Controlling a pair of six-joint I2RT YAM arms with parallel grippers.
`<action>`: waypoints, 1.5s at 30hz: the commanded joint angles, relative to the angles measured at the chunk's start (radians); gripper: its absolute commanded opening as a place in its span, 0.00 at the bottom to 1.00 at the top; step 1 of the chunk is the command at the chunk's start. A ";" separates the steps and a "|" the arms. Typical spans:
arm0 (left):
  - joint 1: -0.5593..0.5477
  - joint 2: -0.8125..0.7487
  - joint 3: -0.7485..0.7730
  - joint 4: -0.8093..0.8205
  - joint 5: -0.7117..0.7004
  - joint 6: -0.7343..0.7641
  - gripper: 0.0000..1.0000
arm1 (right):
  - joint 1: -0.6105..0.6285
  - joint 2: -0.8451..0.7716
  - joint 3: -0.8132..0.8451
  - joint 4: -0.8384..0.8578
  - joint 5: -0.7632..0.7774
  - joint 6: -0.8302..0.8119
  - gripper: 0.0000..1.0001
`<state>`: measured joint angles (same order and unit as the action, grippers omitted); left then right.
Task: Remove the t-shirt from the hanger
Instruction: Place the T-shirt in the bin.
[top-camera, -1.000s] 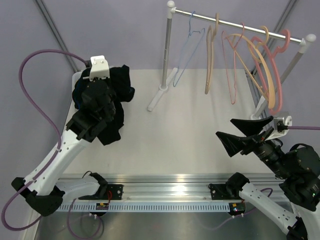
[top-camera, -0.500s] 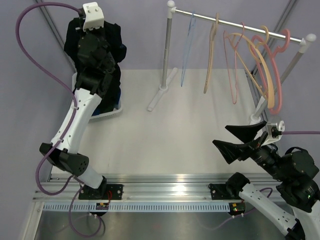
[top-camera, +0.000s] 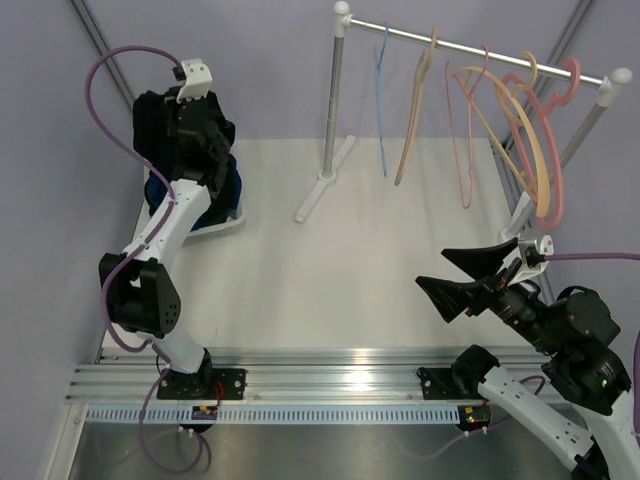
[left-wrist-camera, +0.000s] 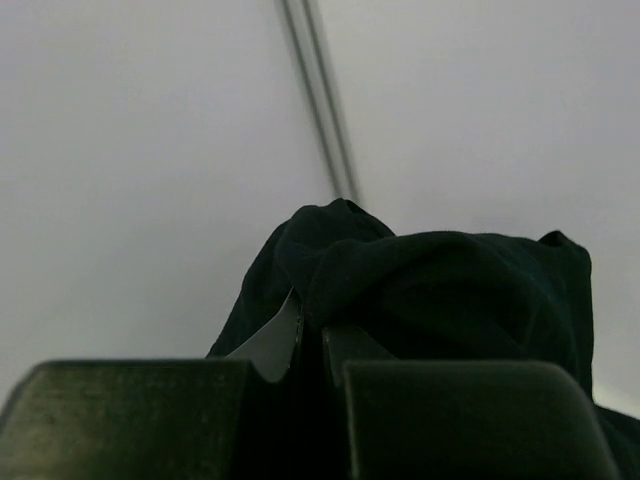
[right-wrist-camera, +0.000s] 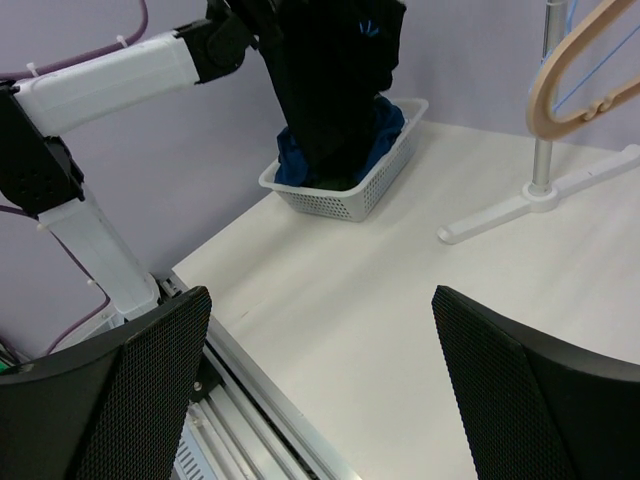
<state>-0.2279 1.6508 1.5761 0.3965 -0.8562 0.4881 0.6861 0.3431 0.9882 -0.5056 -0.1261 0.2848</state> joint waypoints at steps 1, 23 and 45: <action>0.068 -0.026 -0.147 0.067 -0.087 -0.122 0.00 | -0.002 0.002 -0.005 0.041 -0.030 0.008 0.99; 0.217 0.480 0.102 -0.657 0.667 -0.341 0.00 | -0.002 0.022 -0.016 0.064 -0.067 0.025 1.00; 0.311 0.675 0.305 -0.975 0.787 -0.474 0.00 | -0.002 -0.013 -0.020 0.050 -0.052 0.020 1.00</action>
<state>0.1009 2.2341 1.9419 -0.3408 -0.1146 0.0505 0.6861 0.3439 0.9699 -0.4686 -0.1699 0.3069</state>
